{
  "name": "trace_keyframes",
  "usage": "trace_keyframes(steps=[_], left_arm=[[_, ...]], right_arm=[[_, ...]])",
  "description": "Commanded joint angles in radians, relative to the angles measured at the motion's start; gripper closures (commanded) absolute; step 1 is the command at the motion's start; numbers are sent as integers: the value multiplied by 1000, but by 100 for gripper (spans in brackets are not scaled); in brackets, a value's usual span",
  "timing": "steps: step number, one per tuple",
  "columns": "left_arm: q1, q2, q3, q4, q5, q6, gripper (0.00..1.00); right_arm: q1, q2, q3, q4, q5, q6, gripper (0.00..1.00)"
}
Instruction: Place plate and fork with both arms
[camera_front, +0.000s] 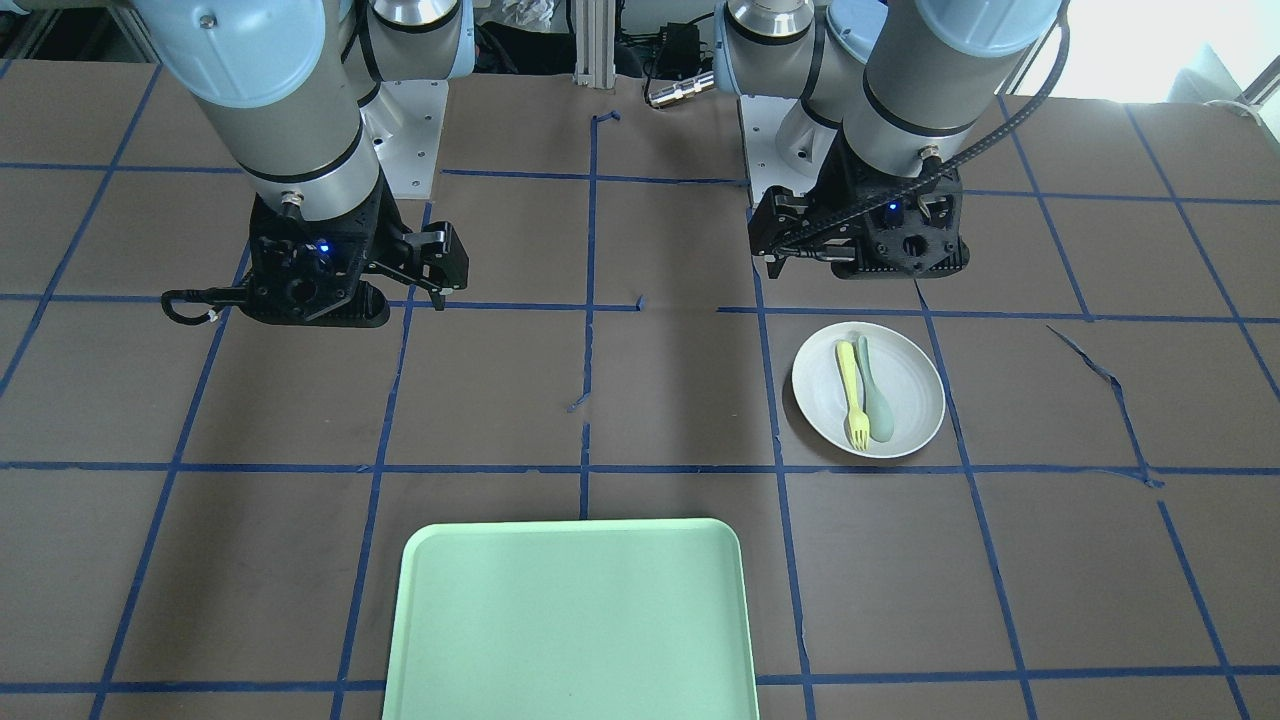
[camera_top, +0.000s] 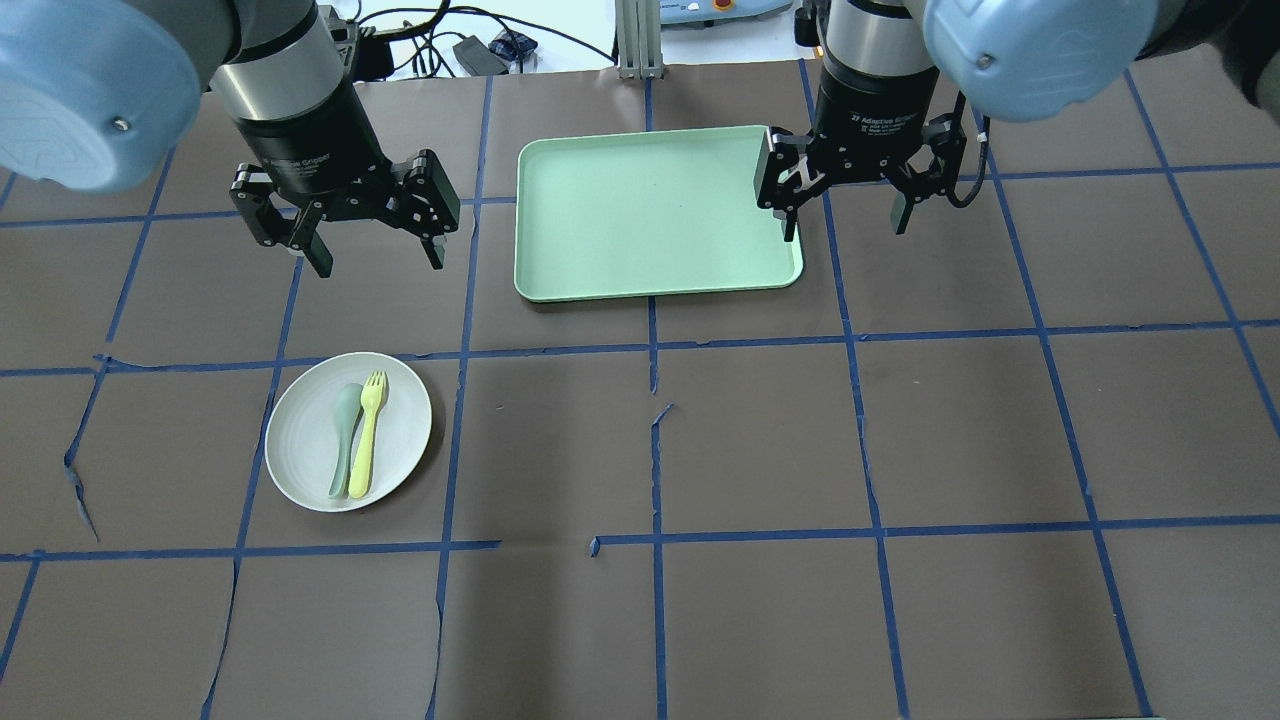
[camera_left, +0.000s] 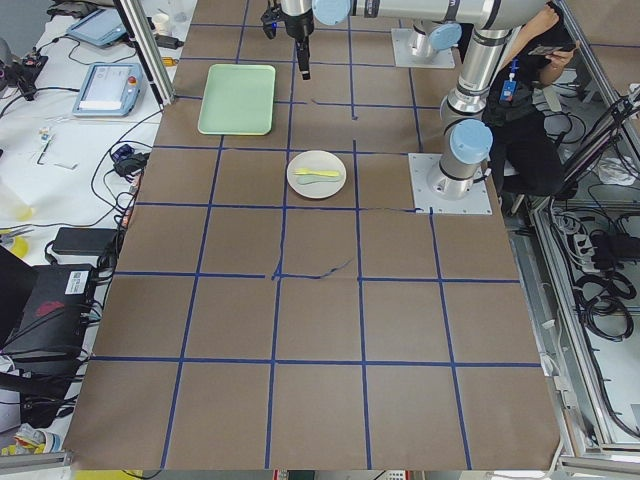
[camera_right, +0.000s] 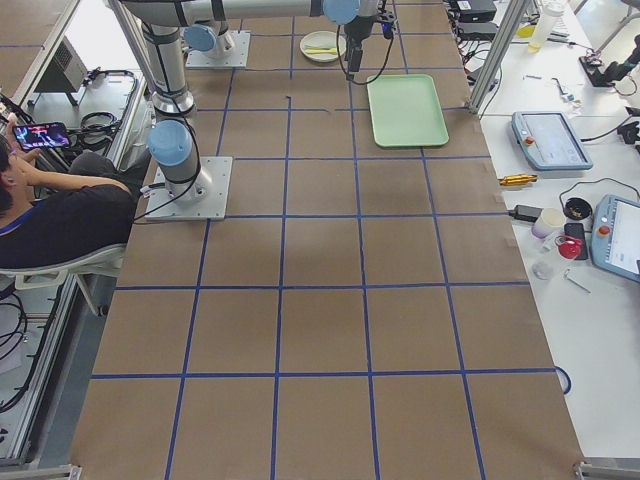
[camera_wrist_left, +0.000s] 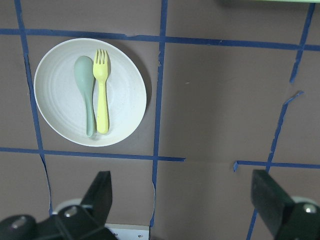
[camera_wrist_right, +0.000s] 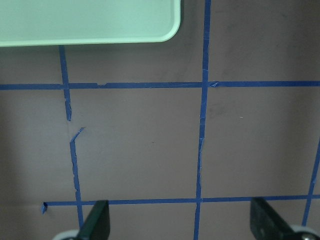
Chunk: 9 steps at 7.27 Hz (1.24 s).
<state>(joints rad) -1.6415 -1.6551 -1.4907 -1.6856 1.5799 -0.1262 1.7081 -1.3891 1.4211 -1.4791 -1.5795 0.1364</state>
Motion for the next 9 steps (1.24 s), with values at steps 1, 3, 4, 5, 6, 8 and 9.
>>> trace_keyframes(steps=[1, 3, 4, 5, 6, 8, 9], left_arm=[[-11, -2, 0, -2, 38, -3, 0], [-9, -11, -2, 0, 25, -1, 0], [2, -12, 0, -2, 38, -1, 0], [6, -8, 0, -5, 40, 2, 0], [2, 7, 1, -6, 35, 2, 0], [-7, -3, 3, -6, 25, -1, 0], [-8, -2, 3, -6, 23, 0, 0]], right_arm=[[1, -2, 1, -3, 36, 0, 0], [8, -13, -1, -3, 36, 9, 0], [8, -18, -5, -3, 35, 9, 0], [8, -18, -4, -4, 30, 9, 0], [8, -18, -2, -1, 23, 9, 0], [8, -19, -2, 0, 16, 8, 0], [8, -19, -4, -1, 18, 8, 0]])
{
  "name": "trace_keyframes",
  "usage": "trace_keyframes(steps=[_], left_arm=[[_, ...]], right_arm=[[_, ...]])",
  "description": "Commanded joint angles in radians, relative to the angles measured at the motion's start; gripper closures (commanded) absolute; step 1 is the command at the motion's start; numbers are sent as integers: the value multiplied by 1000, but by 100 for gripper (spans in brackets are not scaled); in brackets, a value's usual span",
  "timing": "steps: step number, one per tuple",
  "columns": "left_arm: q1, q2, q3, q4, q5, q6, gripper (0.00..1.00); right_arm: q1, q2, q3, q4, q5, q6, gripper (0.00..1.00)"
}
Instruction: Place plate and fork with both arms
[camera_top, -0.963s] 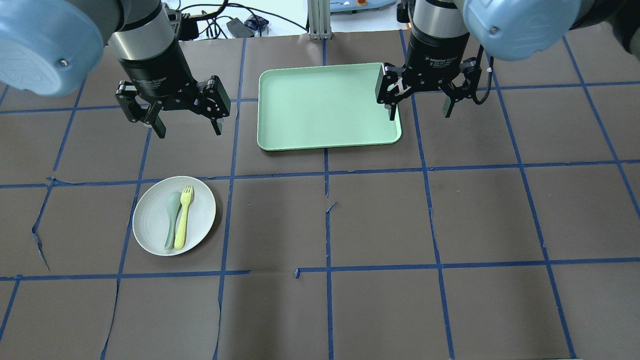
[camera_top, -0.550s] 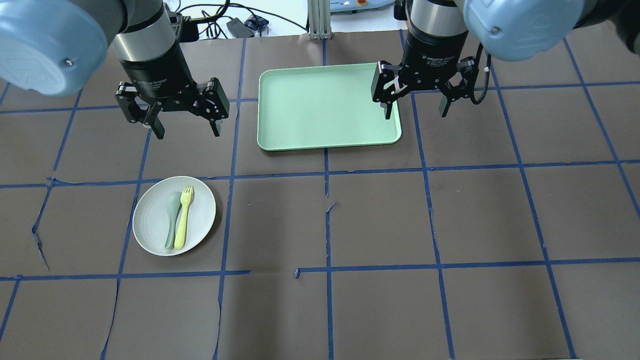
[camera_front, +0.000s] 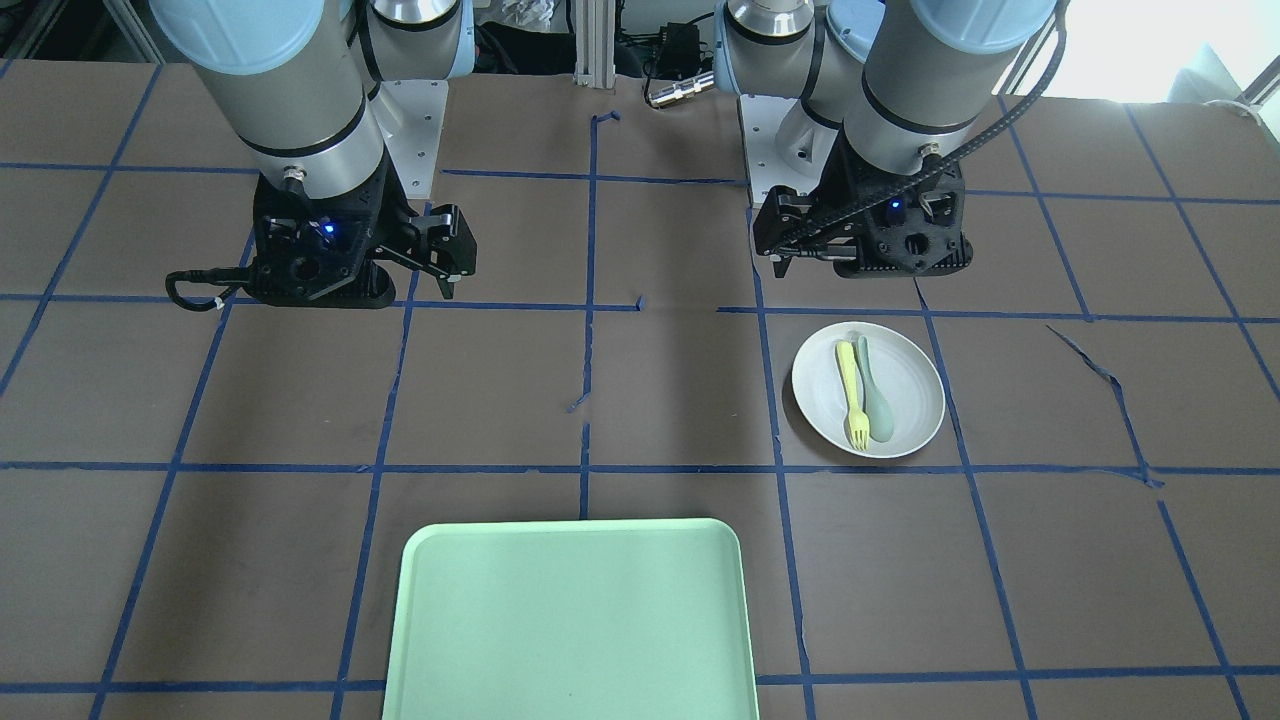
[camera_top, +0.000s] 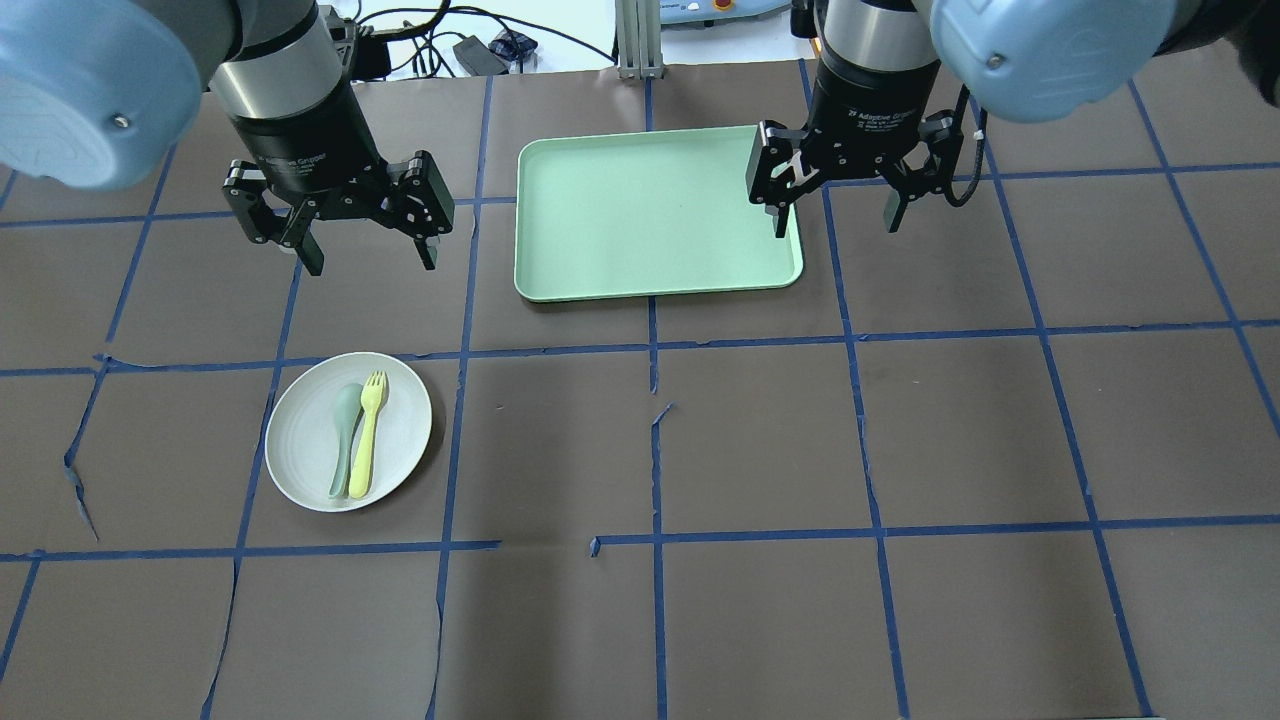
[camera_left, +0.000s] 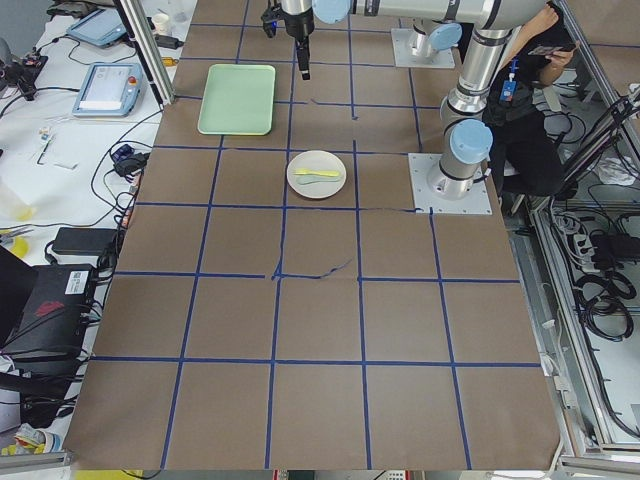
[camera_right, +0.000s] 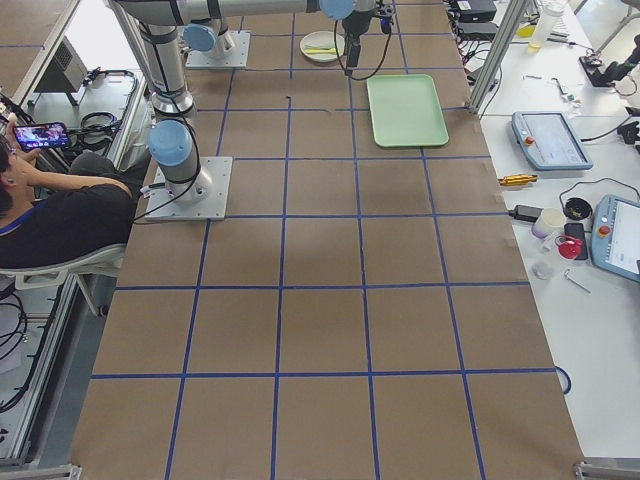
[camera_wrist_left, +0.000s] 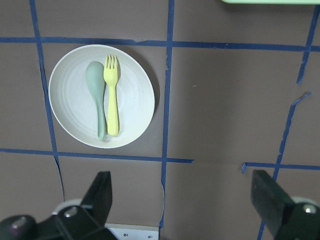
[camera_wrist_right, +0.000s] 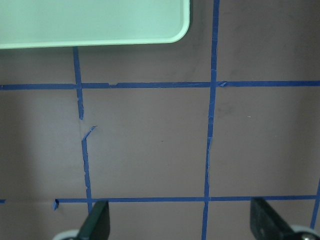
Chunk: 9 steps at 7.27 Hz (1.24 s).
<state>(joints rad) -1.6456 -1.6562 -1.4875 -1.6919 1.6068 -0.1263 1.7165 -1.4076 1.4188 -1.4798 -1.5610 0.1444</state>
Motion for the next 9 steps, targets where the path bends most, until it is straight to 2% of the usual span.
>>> trace_keyframes(steps=[1, 9], left_arm=[[-3, -2, -5, 0, -4, 2, 0], [-14, -14, -14, -2, -4, 11, 0]], right_arm=[[0, 1, -1, -1, 2, 0, 0], [-2, 2, 3, -25, 5, 0, 0]])
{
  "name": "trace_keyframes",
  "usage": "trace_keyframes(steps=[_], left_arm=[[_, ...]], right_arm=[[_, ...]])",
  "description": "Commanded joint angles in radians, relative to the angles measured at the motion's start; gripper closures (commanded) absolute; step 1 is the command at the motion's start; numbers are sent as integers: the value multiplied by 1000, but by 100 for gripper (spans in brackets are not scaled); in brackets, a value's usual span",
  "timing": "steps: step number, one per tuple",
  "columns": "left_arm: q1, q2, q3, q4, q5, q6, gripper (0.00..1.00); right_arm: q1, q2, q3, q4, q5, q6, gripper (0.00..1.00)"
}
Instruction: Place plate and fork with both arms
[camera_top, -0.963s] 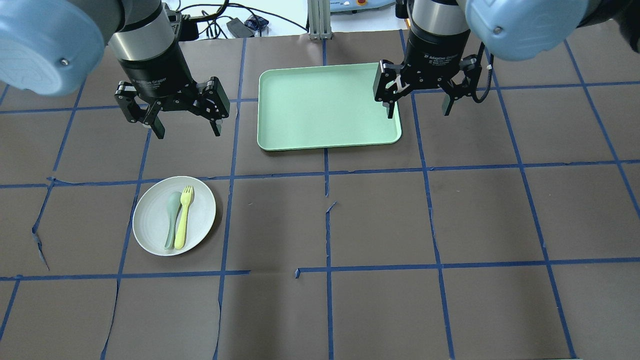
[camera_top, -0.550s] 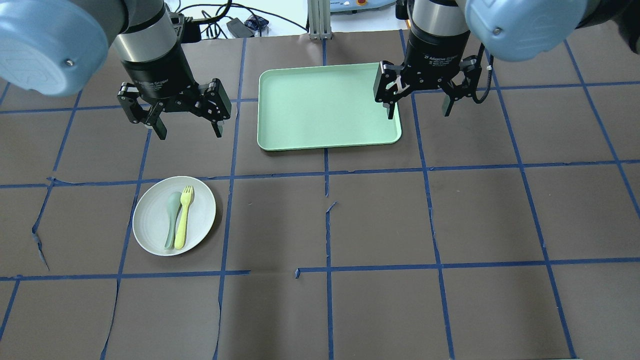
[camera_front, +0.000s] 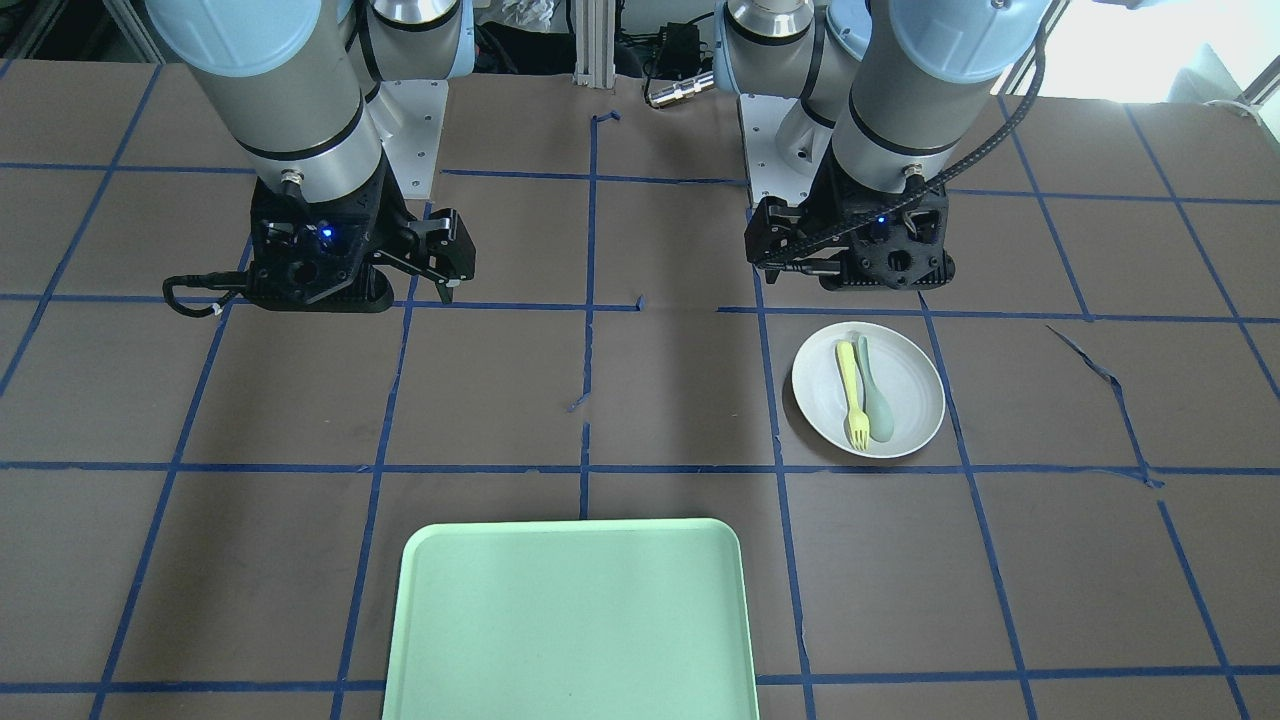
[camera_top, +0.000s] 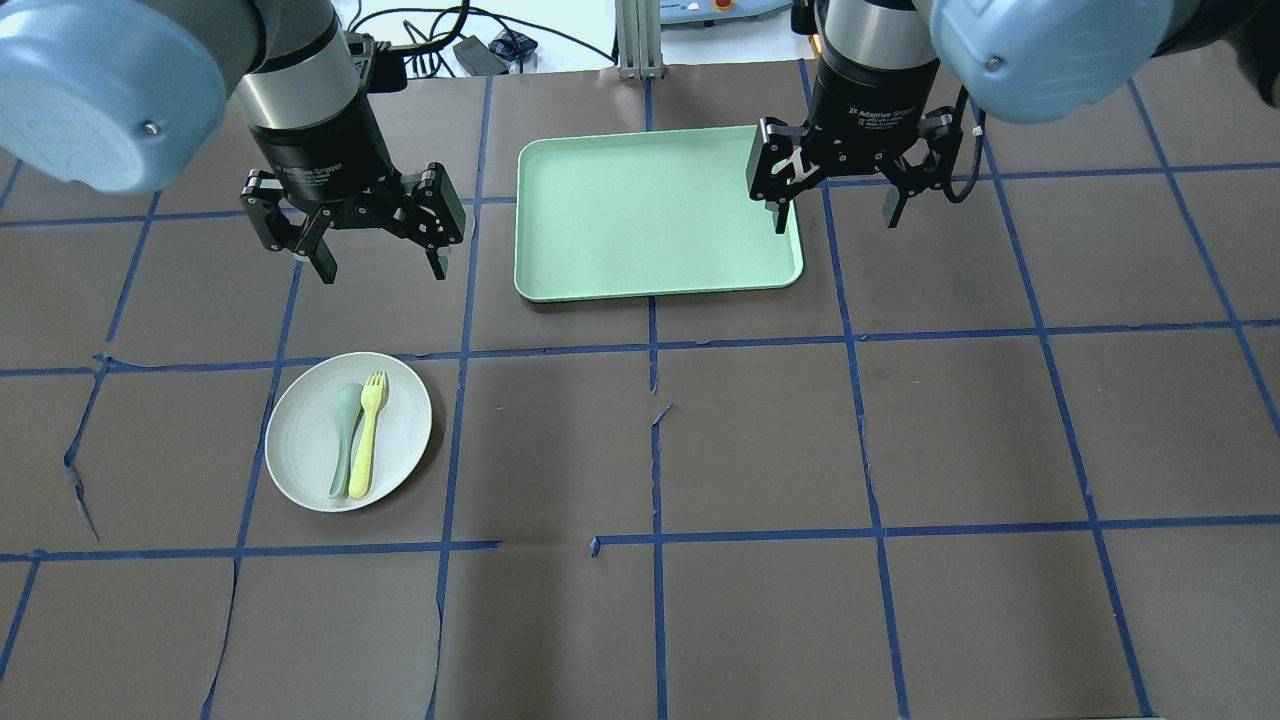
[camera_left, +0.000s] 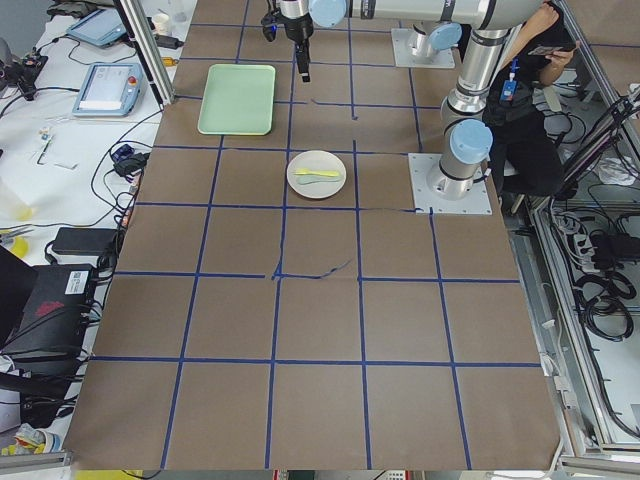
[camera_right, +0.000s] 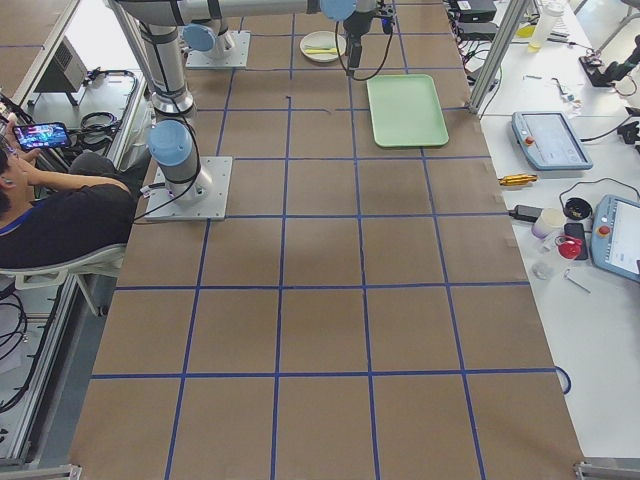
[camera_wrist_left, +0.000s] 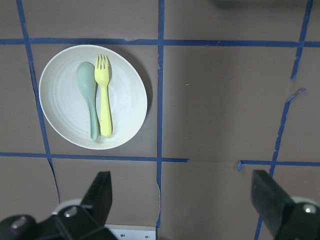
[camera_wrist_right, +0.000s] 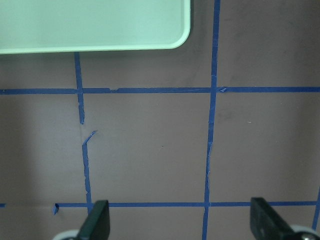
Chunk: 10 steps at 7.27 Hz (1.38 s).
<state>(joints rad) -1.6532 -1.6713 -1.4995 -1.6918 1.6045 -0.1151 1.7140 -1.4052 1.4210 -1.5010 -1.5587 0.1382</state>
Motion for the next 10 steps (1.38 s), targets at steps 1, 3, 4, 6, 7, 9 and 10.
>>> trace_keyframes(steps=[1, 3, 4, 6, 7, 9, 10], left_arm=[[-1, -10, -8, 3, 11, 2, 0], [141, -8, -25, 17, 29, 162, 0], [282, -18, -62, 33, 20, 217, 0], [483, -19, -273, 331, 0, 503, 0], [569, -34, -363, 434, -53, 565, 0], [616, -71, -474, 448, -147, 574, 5], [615, -88, -491, 446, -146, 575, 9]], right_arm=[[1, 0, -1, -7, 9, 7, 0], [1, 14, 3, -11, 6, 3, 0], [0, 14, 4, -13, 11, -5, 0], [-1, 23, 7, -13, 9, 4, 0], [-1, 23, 9, -13, 11, 6, 0], [-1, 25, 12, -13, 12, 6, 0], [-1, 25, 13, -13, 12, 3, 0]])
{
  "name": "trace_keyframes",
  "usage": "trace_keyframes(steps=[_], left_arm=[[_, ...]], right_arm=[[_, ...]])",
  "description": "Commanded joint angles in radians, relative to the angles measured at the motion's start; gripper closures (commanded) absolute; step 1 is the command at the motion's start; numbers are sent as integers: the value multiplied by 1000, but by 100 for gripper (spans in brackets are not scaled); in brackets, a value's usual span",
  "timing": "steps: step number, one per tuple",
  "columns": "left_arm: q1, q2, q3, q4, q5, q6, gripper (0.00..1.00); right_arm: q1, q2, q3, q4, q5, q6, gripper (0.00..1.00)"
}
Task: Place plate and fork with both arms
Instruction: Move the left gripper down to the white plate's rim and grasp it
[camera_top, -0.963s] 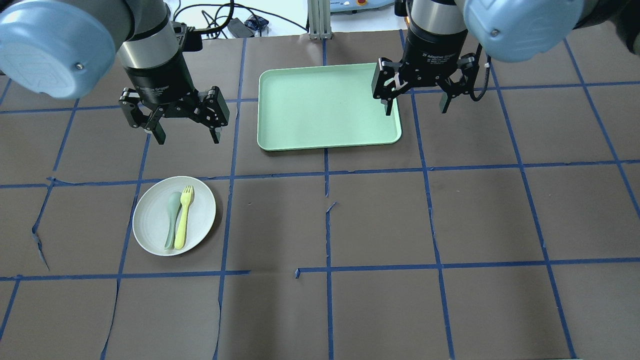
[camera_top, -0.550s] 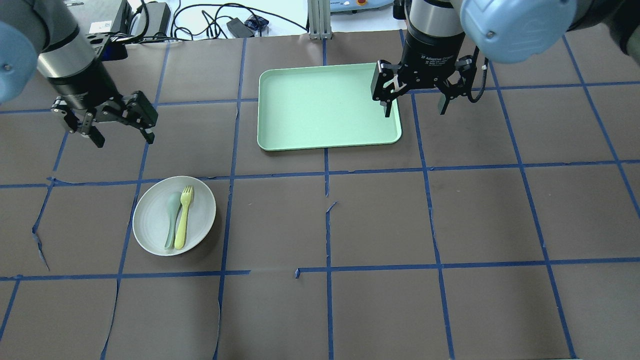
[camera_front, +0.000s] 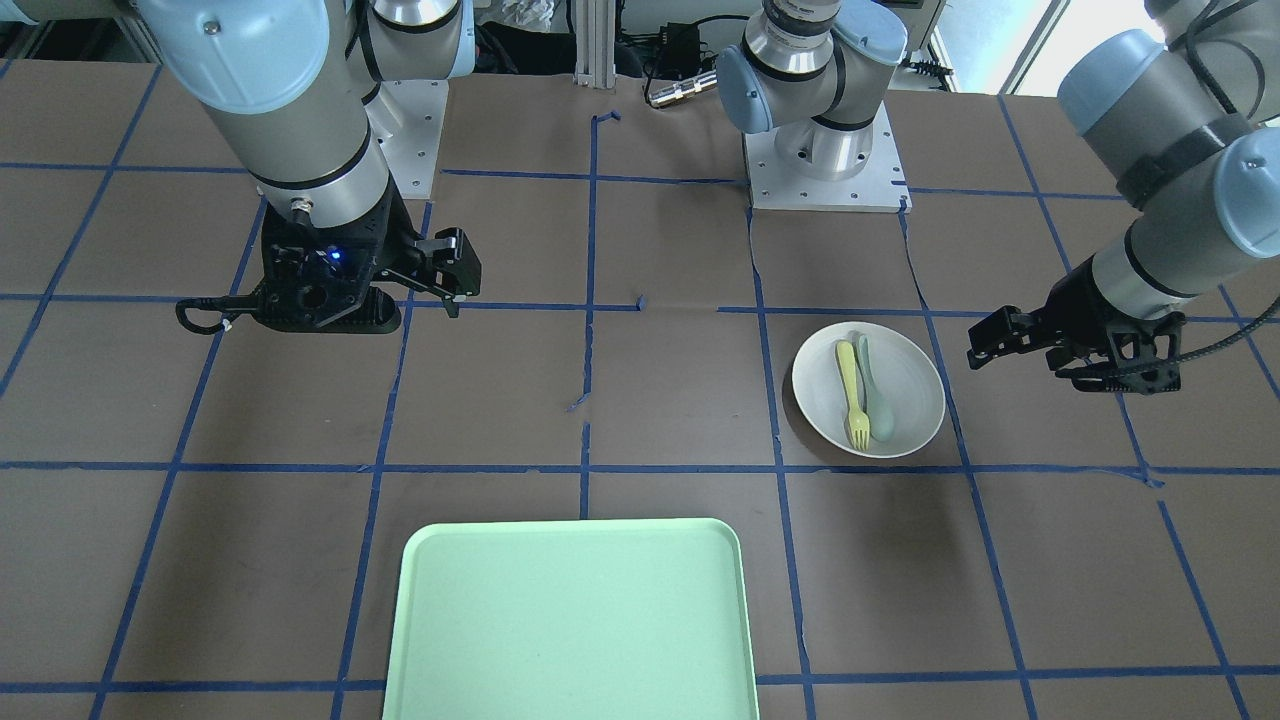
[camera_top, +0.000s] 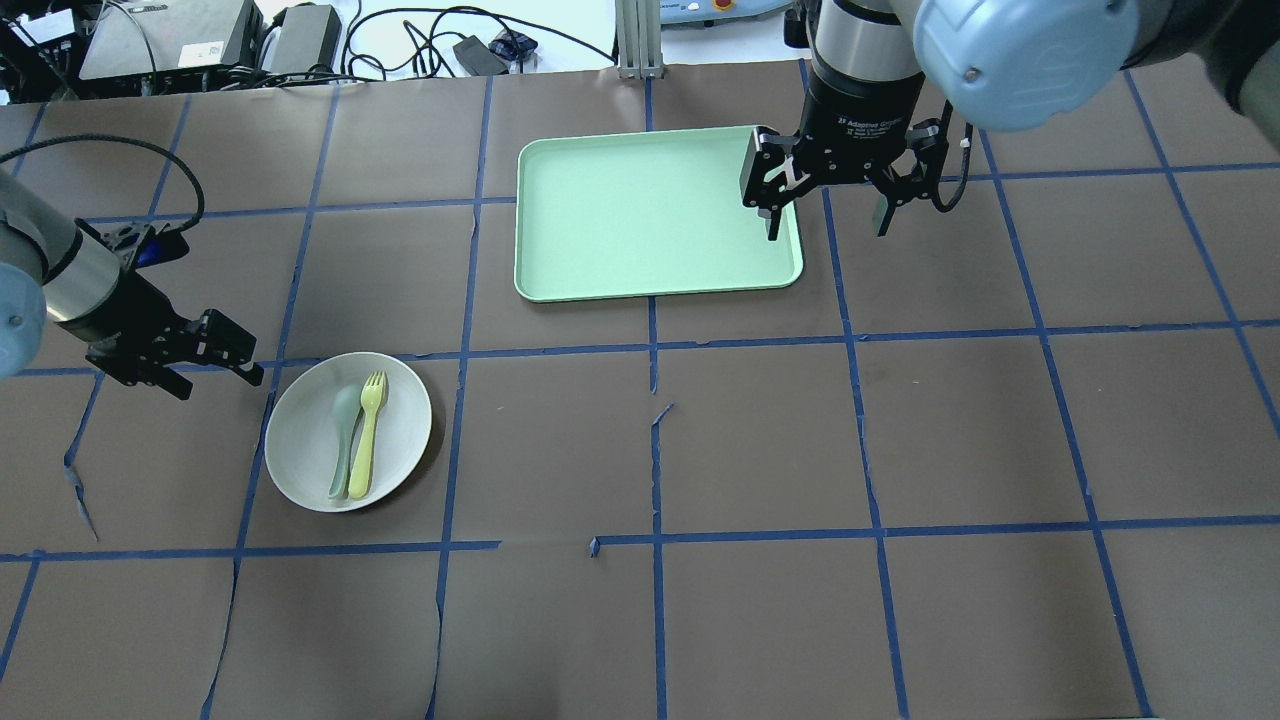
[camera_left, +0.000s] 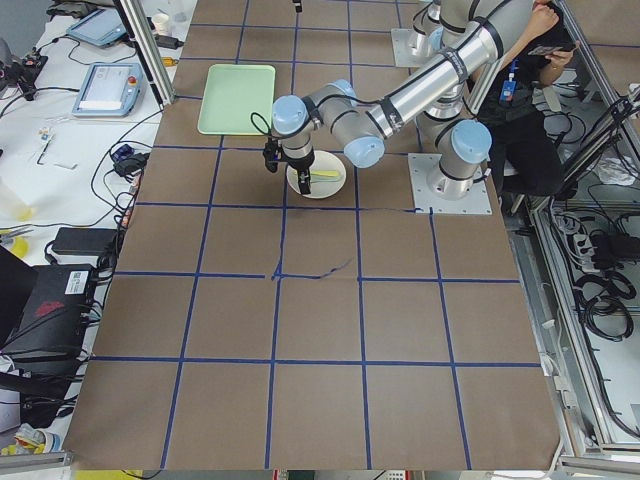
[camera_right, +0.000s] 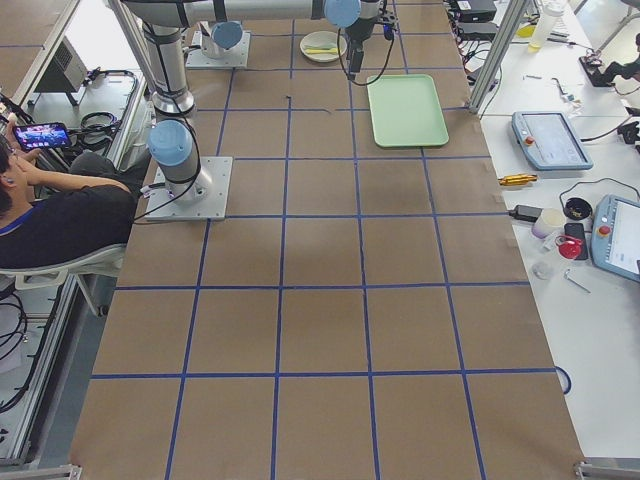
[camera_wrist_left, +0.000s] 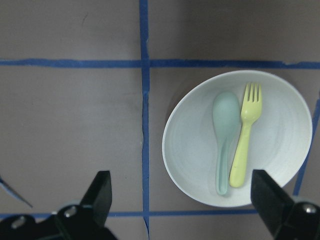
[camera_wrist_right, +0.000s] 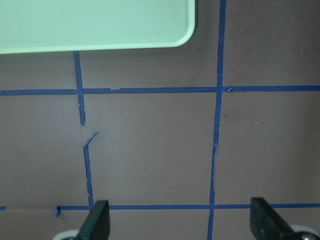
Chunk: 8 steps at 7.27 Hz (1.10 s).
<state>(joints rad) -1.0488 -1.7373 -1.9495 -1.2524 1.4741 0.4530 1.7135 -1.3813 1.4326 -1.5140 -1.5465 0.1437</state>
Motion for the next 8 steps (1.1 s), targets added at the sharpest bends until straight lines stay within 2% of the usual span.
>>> trace_keyframes(steps=[1, 3, 4, 5, 6, 7, 8], left_arm=[[10, -53, -43, 8, -14, 12, 18], [12, -117, -40, 75, -9, 18, 20], [12, -137, -40, 85, -11, 16, 25], [10, -142, -39, 85, -11, 18, 51], [10, -145, -37, 85, -9, 18, 83], [10, -146, -34, 85, -9, 19, 100], [7, -149, -34, 85, -11, 18, 100]], right_arm=[[0, 1, 2, 0, 2, -3, 0], [0, 18, 2, -2, -1, -7, 0], [0, 19, 2, -2, -3, -7, 0], [0, 21, 2, -2, -3, -6, 0], [0, 21, 2, -2, -3, -7, 0], [0, 22, 2, -2, -6, -7, 0], [0, 22, 2, -2, -7, -9, 0]])
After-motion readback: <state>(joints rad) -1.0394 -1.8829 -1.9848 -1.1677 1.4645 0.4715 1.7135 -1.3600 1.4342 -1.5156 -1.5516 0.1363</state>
